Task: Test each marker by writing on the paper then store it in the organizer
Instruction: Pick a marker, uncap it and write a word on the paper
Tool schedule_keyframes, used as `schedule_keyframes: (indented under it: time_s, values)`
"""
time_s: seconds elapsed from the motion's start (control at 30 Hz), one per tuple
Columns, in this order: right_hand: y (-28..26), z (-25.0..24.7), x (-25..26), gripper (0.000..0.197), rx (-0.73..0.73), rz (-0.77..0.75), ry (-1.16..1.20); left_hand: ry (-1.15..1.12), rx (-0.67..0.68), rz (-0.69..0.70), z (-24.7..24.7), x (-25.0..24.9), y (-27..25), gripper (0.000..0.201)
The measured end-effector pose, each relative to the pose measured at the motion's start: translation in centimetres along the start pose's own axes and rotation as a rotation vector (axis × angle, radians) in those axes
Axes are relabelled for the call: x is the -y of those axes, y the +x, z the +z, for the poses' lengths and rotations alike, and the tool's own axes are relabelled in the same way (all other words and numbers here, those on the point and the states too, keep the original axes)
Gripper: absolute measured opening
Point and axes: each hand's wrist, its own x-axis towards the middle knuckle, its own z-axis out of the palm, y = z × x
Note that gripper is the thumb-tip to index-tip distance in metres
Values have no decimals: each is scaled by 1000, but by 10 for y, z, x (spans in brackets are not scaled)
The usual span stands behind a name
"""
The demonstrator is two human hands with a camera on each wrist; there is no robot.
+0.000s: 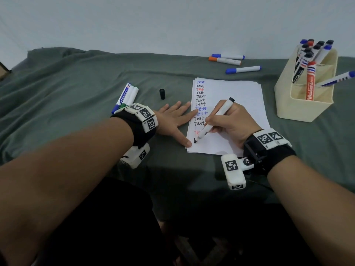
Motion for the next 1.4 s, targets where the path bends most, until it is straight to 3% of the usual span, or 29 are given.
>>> schedule_keyframes:
  time_s: [0.7,1.03,1.4]
  values:
    - [1,-7,-4,23,-55,-17,22,-10,11,-11,0,0,0,127]
    - [-1,-7,-4,17,-101,-30,40,-20,7,-11,1,0,1,128]
    - [0,-7,-5,18,-68,-43,62,-19,16,-17,0,0,0,125]
